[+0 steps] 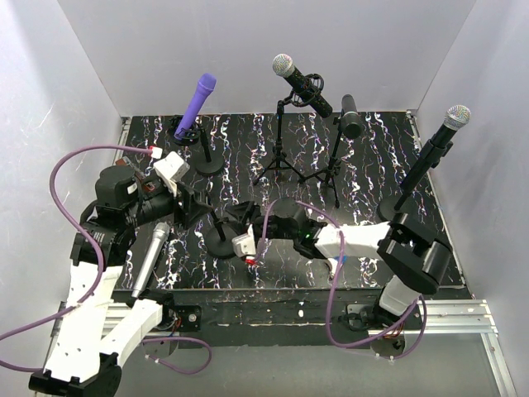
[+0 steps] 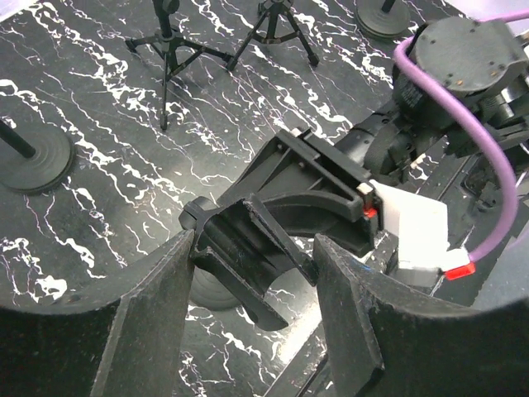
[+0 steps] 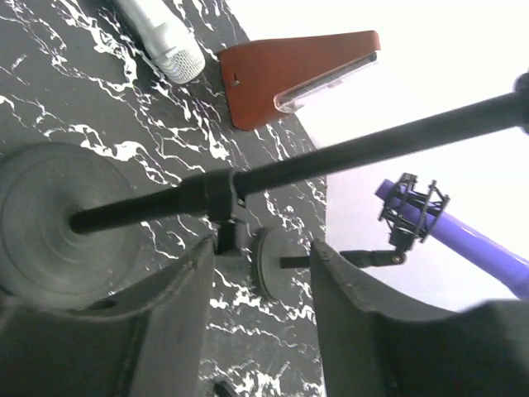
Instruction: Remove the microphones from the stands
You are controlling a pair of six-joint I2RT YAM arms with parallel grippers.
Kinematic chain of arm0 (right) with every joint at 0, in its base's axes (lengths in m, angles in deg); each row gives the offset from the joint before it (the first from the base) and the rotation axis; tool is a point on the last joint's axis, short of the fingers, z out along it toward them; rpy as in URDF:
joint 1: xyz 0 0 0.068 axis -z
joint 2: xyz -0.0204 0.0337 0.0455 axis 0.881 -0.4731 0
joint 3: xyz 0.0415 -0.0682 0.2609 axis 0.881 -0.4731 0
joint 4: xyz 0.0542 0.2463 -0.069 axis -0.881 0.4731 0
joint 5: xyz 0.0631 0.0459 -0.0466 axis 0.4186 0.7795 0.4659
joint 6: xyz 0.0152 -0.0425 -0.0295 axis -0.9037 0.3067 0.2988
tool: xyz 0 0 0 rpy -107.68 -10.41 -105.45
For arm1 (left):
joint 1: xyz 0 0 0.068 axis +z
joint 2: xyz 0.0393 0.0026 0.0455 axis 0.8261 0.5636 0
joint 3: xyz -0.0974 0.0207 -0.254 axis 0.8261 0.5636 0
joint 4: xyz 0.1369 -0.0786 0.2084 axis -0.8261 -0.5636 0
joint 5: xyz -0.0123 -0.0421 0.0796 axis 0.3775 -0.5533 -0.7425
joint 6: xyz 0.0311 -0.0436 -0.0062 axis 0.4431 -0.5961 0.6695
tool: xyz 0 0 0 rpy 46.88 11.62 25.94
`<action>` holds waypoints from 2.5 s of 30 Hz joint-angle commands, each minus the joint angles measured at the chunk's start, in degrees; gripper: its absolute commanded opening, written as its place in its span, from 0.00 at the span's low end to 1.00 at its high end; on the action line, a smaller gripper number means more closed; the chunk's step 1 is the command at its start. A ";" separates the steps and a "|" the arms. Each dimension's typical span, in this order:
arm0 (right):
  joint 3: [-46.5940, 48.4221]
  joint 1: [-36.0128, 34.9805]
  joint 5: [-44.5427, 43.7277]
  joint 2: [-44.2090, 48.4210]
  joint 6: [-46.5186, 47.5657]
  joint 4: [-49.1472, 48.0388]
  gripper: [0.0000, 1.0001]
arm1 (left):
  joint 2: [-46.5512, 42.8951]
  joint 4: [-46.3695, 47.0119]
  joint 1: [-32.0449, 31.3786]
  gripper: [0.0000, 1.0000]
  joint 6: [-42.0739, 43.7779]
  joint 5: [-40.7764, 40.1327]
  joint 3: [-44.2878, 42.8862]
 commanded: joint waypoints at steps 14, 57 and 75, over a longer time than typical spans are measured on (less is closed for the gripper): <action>26.84 9.98 18.69 6.04 -66.65 53.60 0.63 | 0.14 2.12 1.37 0.18 0.83 5.75 0.73; 38.44 13.84 40.15 -19.98 -102.98 44.28 0.17 | -3.37 -13.00 1.46 0.18 17.88 10.24 -3.76; 6.40 2.35 -3.16 3.40 -19.77 6.47 0.01 | 3.57 -3.59 4.62 0.17 0.74 7.25 -3.76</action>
